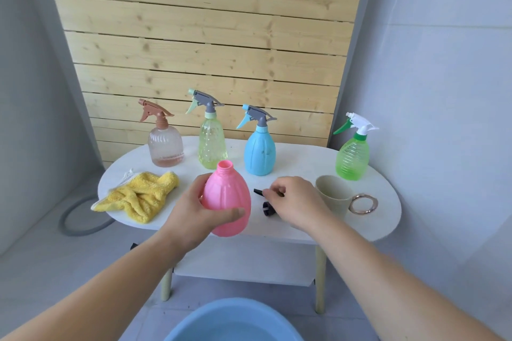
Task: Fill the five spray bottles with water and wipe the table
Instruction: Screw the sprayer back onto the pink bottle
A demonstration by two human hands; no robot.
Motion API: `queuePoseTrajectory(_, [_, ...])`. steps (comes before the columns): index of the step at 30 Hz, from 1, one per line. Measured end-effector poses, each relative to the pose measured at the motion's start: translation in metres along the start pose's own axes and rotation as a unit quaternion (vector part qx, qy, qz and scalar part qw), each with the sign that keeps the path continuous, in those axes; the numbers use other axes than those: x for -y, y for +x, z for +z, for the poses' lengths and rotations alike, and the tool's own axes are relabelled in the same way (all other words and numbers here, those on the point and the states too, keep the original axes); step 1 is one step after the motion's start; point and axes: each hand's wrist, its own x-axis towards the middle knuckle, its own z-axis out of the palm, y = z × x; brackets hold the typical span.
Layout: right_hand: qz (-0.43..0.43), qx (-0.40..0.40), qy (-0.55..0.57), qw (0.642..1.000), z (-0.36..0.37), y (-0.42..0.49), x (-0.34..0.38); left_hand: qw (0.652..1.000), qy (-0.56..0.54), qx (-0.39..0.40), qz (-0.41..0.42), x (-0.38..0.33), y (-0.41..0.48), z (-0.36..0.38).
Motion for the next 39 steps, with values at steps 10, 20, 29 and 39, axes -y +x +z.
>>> queuePoseTrajectory(10, [0.088,0.059,-0.077,0.991,0.061,0.037,-0.019,1.000,0.022,-0.004,-0.001,0.016,0.003,-0.015])
queuePoseTrajectory(20, [-0.025,-0.226,0.102,0.969,0.004,0.047,0.010,1.000,0.011,-0.024,-0.002,0.013,0.018,-0.011])
queuePoseTrajectory(29, [-0.152,-0.388,0.223,0.881,-0.062,0.038,0.049,0.999,0.036,-0.019,-0.004,0.014,0.028,0.014])
queuePoseTrajectory(39, [-0.194,-0.371,0.162,0.894,-0.052,0.036,0.053,0.999,0.030,-0.009,-0.005,0.016,0.038,0.036])
